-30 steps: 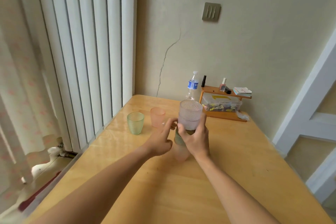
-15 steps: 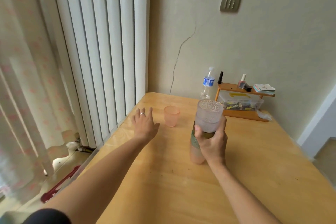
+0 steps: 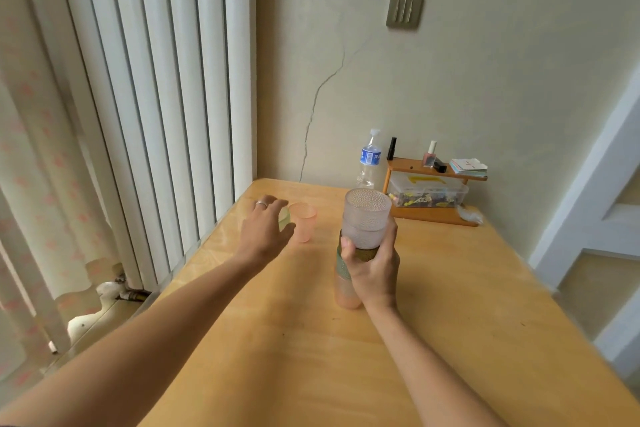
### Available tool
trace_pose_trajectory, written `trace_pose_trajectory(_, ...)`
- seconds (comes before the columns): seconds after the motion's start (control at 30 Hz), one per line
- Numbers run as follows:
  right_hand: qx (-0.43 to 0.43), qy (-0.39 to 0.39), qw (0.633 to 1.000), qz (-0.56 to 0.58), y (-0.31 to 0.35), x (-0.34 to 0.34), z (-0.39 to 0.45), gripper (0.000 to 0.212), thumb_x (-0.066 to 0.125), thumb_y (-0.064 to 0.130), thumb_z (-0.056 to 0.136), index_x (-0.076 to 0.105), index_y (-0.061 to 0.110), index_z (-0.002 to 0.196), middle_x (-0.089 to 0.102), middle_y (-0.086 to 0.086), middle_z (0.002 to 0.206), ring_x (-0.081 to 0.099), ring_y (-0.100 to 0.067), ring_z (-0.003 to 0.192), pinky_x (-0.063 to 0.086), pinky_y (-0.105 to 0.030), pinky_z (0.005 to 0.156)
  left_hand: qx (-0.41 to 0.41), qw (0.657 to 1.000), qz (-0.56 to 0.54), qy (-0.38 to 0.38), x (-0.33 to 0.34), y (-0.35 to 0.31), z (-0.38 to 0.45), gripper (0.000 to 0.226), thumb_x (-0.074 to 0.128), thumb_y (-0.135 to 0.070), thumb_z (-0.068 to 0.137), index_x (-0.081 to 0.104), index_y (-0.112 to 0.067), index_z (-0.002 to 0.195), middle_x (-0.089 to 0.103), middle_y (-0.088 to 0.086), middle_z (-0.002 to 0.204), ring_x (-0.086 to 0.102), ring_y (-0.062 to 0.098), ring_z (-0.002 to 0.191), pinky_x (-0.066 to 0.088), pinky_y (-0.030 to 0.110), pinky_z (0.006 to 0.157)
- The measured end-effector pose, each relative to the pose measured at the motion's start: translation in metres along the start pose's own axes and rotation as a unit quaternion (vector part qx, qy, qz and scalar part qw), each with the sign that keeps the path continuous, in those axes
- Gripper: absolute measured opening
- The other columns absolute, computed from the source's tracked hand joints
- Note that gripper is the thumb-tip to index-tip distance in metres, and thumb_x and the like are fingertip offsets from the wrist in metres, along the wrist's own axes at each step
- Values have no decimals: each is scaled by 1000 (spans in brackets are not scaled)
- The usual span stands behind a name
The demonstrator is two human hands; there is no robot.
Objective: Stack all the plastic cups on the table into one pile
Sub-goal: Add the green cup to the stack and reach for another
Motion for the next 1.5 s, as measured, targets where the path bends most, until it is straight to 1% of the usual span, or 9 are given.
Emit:
trace_pose_trajectory(0.23, 4, 2, 1000, 2, 1, -2, -2, 85, 70, 53, 76, 43, 14, 146, 70, -4, 120, 68, -22, 100, 55, -29, 79, 118, 967, -158, -160, -61, -98, 5, 45, 69, -29, 100, 66, -15, 143, 62, 9, 135, 52, 28, 131, 38, 25, 106)
trace_pose_trajectory(0.4, 13, 14, 1000, 5, 3, -4, -4, 86, 70, 56, 78, 38, 21, 150, 68, -1, 128, 68, -19, 109, 55, -30, 86, 214, 940, -178, -196, -84, -151, -2, 47, 69, -31, 99, 64, -18, 144, 60, 5, 137, 50, 21, 132, 41, 26, 107)
trace_pose_trajectory(0.63, 6, 43, 999, 19, 9, -7, -2, 82, 71, 52, 83, 35, 25, 152, 64, 6, 133, 66, -10, 115, 52, -17, 88, 247, 958, -122, -84, -63, -171, -11, 50, 71, -36, 98, 64, -18, 144, 58, 6, 139, 51, 24, 134, 41, 26, 107)
trace_pose_trajectory(0.77, 6, 52, 999, 2, 9, -8, -3, 83, 73, 49, 85, 31, 26, 153, 64, 0, 132, 67, -14, 112, 57, -25, 86, 251, 963, -94, -21, -48, -167, -19, 50, 69, -42, 97, 64, -24, 143, 59, 4, 140, 52, 23, 132, 49, 36, 107)
trace_pose_trajectory(1.0, 11, 92, 996, -14, 13, -12, 6, 83, 79, 34, 84, 27, 27, 149, 56, 4, 135, 61, -11, 115, 55, -28, 89, 238, 965, -104, -27, -43, -168, -24, 47, 69, -34, 97, 64, -24, 143, 58, 7, 142, 50, 28, 134, 46, 34, 105)
trace_pose_trajectory(1.13, 3, 71, 997, -13, 25, -13, 22, 94, 84, 26, 76, 25, 21, 149, 42, 11, 145, 53, -15, 129, 48, -28, 99, 244, 962, -115, -47, -41, -168, -26, 48, 69, -32, 97, 65, -22, 143, 59, 8, 141, 51, 28, 134, 49, 37, 106)
trace_pose_trajectory(1.27, -6, 61, 997, -43, 28, -6, 32, 84, 80, 21, 77, 32, 11, 145, 57, -7, 136, 62, -27, 120, 48, -25, 89, 244, 962, -117, -45, -39, -166, -25, 51, 63, -42, 96, 65, -23, 144, 61, 7, 141, 51, 27, 135, 49, 37, 108)
trace_pose_trajectory(1.4, 0, 33, 999, 13, 27, -4, 24, 78, 80, 22, 80, 35, 18, 144, 61, 4, 123, 66, -16, 104, 43, -6, 72, 241, 949, -197, -46, -43, -160, -24, 49, 57, -44, 100, 62, -28, 146, 61, -3, 142, 53, 12, 135, 44, 26, 112)
trace_pose_trajectory(1.5, 2, -3, 998, 57, 27, -1, 20, 78, 83, 36, 79, 38, 30, 143, 65, 7, 124, 67, -10, 107, 52, -17, 79, 207, 931, -292, -74, -46, -140, -18, 44, 43, -43, 108, 56, -29, 147, 60, -6, 142, 55, 4, 133, 44, 17, 105)
Point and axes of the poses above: each hand's wrist, its own z-axis towards the middle knuckle, its own x-axis out of the palm, y = z × x, the point moved 4 cm from there along z, towards the middle knuckle
